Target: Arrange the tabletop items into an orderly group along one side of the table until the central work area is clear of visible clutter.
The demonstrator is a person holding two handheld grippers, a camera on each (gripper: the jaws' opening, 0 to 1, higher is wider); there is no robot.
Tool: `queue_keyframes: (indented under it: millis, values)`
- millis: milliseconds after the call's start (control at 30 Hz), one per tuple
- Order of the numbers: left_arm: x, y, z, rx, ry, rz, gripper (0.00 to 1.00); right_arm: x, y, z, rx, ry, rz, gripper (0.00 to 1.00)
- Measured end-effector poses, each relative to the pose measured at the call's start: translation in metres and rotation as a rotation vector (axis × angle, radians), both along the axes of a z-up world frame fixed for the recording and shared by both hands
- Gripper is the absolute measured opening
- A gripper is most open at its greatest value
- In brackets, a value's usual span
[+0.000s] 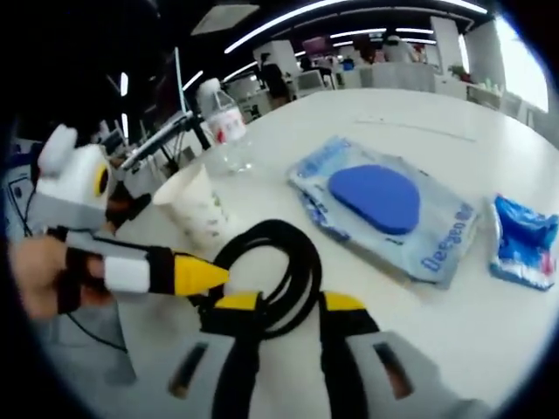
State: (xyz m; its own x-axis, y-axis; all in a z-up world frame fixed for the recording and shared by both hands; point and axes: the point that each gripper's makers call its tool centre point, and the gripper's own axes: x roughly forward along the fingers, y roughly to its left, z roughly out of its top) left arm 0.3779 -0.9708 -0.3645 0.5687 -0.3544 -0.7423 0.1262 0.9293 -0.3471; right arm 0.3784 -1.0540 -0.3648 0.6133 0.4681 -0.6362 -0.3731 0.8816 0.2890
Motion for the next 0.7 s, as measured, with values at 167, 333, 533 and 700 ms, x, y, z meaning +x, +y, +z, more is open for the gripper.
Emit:
queue_keyframes:
  millis: [167, 333, 533, 700]
  values:
    - [-0.002, 0.003, -0.002, 0.006, 0.019, 0.020, 0.11, 0.000, -0.002, -0.001, -0.001, 0.009, -0.008, 0.13]
    - [-0.005, 0.006, 0.002, 0.019, 0.037, 0.027, 0.04, 0.000, -0.008, 0.002, 0.024, 0.015, -0.045, 0.02]
    - [-0.007, 0.006, 0.007, -0.013, 0.040, 0.042, 0.02, -0.004, -0.009, 0.009, 0.056, 0.011, -0.065, 0.00]
    - [-0.010, 0.005, 0.012, -0.031, 0.047, 0.052, 0.01, -0.009, -0.012, 0.017, 0.069, -0.002, -0.072, 0.00]
